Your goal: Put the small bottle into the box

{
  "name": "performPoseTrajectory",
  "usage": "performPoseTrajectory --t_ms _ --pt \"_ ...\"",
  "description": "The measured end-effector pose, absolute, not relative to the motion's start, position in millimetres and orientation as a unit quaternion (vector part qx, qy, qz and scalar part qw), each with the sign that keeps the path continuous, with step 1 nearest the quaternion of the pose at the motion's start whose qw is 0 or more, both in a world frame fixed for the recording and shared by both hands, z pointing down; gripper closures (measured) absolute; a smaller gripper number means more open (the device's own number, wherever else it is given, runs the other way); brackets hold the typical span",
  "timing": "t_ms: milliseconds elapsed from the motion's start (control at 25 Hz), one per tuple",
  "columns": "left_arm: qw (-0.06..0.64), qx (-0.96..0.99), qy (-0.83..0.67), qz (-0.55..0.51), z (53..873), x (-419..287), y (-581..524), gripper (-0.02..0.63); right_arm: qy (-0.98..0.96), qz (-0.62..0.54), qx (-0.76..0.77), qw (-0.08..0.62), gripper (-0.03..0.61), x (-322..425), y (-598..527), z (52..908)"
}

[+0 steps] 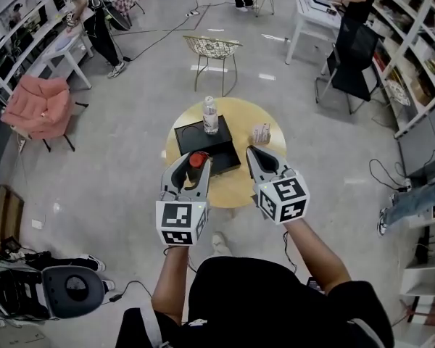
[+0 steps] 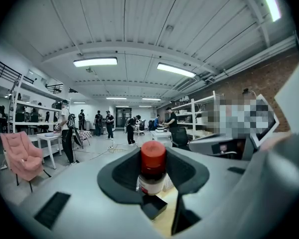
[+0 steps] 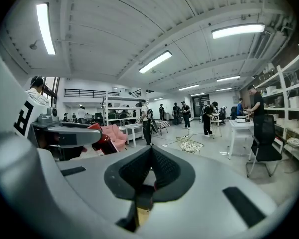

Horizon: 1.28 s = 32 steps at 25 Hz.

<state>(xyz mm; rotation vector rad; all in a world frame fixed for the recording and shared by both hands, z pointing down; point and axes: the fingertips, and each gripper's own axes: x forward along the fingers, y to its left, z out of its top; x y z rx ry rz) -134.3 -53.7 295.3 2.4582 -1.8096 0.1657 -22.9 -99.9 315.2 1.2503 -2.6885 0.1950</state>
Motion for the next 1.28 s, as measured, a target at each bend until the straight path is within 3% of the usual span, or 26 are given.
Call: performPoseTrajectory --t_ms 640,1280 --pt "0.063 0.816 -0.570 0.075 331.6 -191.9 -116.4 0.463 -0.892 0.077 0.434 0.094 0.575 -82.0 -164.0 338.0" --pt "0.105 0.829 -0.538 0.112 395.1 -158.0 -164.5 0.463 -0.880 0.114 0.444 0.123 0.575 -58.4 -209.5 386.1"
